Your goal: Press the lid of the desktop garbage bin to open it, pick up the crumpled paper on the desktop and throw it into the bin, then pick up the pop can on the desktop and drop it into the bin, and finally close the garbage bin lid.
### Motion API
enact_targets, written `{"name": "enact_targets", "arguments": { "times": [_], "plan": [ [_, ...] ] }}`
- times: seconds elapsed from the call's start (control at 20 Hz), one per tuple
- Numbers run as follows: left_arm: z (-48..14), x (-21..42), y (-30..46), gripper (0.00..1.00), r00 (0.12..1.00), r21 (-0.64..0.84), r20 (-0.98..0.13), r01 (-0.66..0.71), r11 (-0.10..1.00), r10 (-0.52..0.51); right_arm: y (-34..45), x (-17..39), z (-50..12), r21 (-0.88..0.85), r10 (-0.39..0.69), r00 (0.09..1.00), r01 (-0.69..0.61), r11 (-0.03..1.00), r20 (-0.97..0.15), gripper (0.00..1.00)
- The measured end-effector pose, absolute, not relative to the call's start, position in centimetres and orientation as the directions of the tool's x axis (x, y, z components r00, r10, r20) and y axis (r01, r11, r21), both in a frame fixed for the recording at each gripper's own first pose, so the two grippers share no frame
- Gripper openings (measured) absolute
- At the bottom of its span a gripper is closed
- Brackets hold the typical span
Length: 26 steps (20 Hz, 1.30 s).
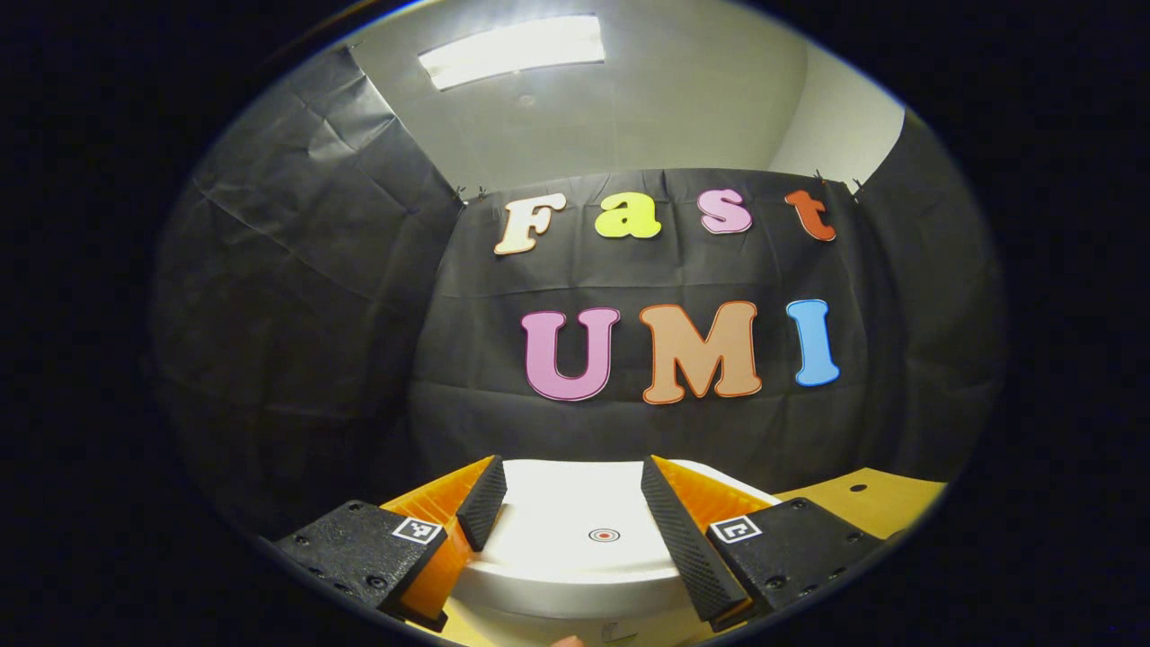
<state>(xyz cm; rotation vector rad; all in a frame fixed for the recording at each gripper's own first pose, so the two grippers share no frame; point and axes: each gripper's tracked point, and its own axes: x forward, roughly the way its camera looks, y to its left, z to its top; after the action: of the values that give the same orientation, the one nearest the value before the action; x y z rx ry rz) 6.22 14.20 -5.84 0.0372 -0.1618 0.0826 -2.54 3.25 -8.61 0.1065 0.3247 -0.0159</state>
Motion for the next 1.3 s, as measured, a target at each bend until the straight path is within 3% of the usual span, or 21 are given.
{"name": "enact_targets", "arguments": {
  "times": [0.25, 0.3, 0.35, 0.4, 0.6, 1.15, 1.3],
  "plan": [
    [-6.3, 6.3, 13.9, 0.92, 0.989, 0.036, 0.138, -0.067, 0.997, 0.061, 2.9, -3.2, -9.0, 0.106, -0.004, 0.945, 0.042, 0.993, -0.328, 0.98],
    [-7.1, 6.3, 13.6, 0.92, 0.995, 0.097, 0.093, -0.048, 0.994, 0.039, 2.8, -3.4, -8.9, 0.108, -0.004, 0.945, 0.041, 0.993, -0.327, 0.98],
    [-6.4, 6.3, 13.7, 0.94, 0.990, 0.089, 0.136, -0.033, 0.996, 0.020, 2.8, -3.7, -8.9, 0.110, -0.003, 0.946, 0.041, 0.993, -0.323, 0.98],
    [-6.9, 6.5, 13.3, 0.94, 0.997, 0.082, 0.075, -0.013, 0.997, 0.007, 2.8, -3.7, -8.8, 0.114, -0.001, 0.947, 0.039, 0.993, -0.321, 0.98],
    [-7.6, 6.2, 13.2, 0.94, 1.000, 0.084, 0.015, 0.012, 0.996, -0.014, 3.5, -4.2, -9.1, 0.128, 0.023, 0.946, 0.019, 0.992, -0.323, 0.98],
    [-3.3, 6.5, 13.6, 0.92, 0.991, 0.061, 0.135, -0.022, 0.998, 0.014, 2.8, -4.9, -8.6, 0.118, 0.017, 0.951, 0.020, 0.993, -0.309, 0.98],
    [-1.0, 5.9, 12.3, 0.92, 0.989, 0.049, 0.147, 0.017, 0.999, -0.024, 2.6, -4.5, -8.5, 0.109, 0.013, 0.953, 0.021, 0.994, -0.302, 0.98]
  ]
}}
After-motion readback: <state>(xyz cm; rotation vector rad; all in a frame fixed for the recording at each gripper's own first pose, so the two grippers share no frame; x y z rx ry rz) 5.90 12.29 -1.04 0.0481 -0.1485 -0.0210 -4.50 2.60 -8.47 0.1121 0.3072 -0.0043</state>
